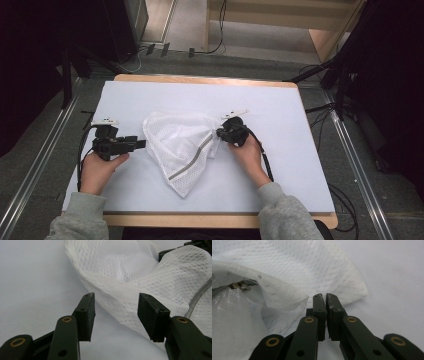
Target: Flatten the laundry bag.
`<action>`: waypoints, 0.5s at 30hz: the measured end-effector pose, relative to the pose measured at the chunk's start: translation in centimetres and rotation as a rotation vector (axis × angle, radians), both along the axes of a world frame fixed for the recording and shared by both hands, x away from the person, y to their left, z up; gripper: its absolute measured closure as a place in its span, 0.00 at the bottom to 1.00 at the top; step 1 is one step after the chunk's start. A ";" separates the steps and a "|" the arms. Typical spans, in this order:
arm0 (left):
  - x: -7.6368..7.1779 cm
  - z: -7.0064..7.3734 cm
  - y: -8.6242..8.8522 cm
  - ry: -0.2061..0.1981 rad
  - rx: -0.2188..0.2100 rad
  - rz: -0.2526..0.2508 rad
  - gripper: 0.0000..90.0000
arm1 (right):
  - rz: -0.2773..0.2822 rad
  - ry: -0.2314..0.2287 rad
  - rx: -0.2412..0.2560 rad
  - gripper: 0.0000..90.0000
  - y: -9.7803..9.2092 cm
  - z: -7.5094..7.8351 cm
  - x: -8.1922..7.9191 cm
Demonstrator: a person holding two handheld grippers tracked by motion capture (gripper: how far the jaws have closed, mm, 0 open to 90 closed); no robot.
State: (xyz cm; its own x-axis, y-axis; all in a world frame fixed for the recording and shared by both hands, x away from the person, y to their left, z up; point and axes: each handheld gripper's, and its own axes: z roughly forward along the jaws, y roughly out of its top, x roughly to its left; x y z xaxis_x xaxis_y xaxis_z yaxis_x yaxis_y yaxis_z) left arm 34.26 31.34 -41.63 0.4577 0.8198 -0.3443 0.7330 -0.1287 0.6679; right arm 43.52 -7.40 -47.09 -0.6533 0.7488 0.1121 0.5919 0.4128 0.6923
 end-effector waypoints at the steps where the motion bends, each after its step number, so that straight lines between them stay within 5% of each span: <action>1: 0.0 0.0 0.0 -0.001 0.000 -0.001 0.55 | -0.005 0.020 0.010 1.00 -0.1 0.1 0.1; 4: 0.0 0.0 0.1 -0.001 -0.004 0.003 0.55 | -0.012 0.069 0.027 1.00 -0.8 0.5 0.8; 15: 0.1 -0.1 -0.2 0.005 -0.003 -0.011 0.55 | -0.113 0.081 0.092 1.00 -5.7 1.9 2.3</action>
